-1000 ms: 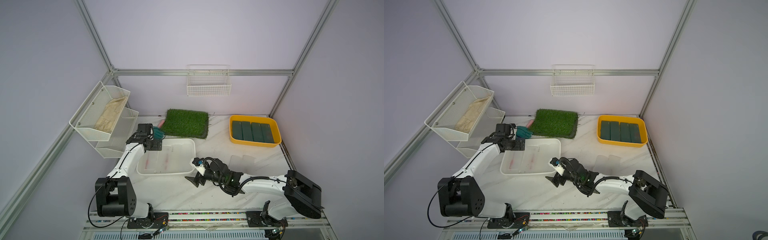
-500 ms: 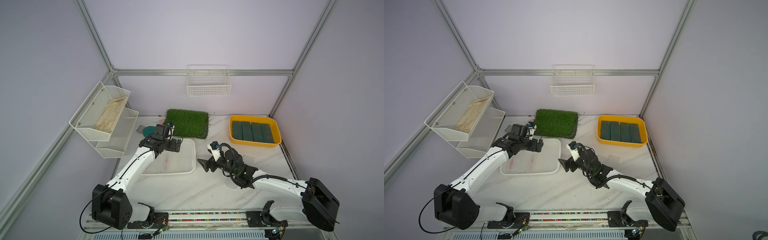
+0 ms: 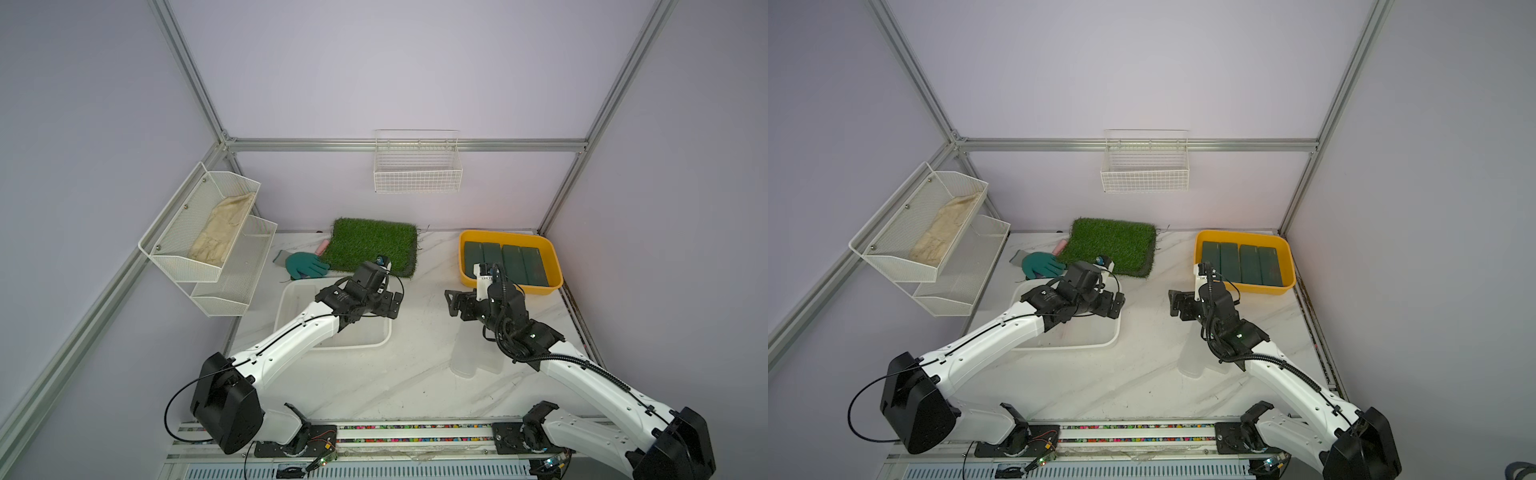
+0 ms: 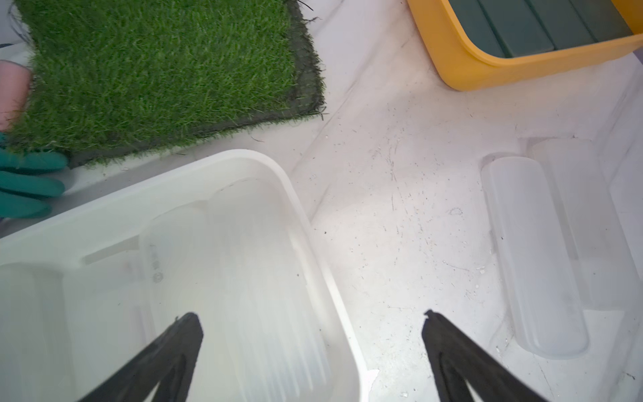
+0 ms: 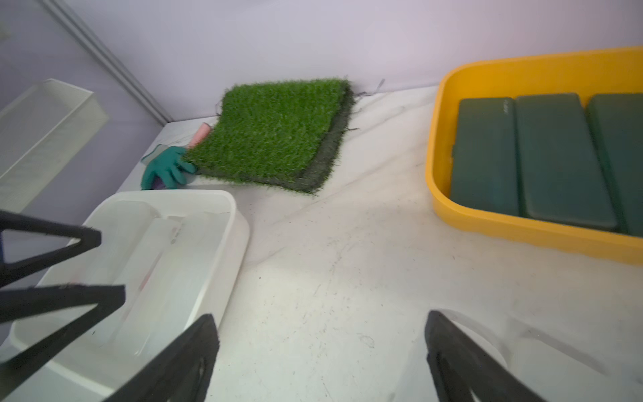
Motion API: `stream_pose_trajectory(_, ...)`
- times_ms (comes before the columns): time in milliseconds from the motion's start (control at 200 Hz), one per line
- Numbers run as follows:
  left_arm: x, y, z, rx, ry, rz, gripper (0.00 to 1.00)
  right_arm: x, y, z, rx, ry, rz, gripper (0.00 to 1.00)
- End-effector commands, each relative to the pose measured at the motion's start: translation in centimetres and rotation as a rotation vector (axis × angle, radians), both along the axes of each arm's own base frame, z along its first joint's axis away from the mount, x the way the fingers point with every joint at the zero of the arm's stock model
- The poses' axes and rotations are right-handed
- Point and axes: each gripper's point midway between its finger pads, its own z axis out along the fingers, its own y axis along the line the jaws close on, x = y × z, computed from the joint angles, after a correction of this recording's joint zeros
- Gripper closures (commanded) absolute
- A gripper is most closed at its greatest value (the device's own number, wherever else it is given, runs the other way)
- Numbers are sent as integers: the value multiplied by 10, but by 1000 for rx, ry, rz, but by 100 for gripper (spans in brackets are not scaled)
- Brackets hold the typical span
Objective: Place the pencil cases by color into the storage box
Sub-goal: Move the pencil case to the center of the board.
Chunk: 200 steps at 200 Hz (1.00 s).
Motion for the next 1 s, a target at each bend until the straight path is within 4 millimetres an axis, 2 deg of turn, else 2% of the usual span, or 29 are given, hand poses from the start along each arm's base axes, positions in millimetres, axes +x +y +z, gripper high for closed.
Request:
stream_pose_trajectory(0,4,-27,15,-46,-47,22,0,-7,-29,-21,-3,147,-119,6)
stream_pose_trajectory(235,-23,-86,6,-53,-60,-64,0,-7,-62,-57,11,296,-238,6)
stream_pose_trajectory(315,-29,-98,1,-47,-57,-76,0,-11,-73,-72,-1,356,-267,6)
stream_pose_trajectory(470,-42,-118,-9,-38,-46,-102,0,-14,-91,-87,10,409,-300,6)
stream_pose_trajectory(570,-49,-126,-15,-43,-38,-112,0,-15,-100,-93,-1,434,-316,6)
stream_pose_trajectory(730,-59,-134,-23,-42,-23,-121,0,-14,-103,-102,-5,474,-318,7)
stream_pose_trajectory(835,-64,-131,-31,-37,-5,-109,0,-13,-98,-108,1,507,-296,9)
stream_pose_trajectory(995,-68,-122,-39,-37,12,-78,0,-8,-97,-102,-23,489,-272,12)
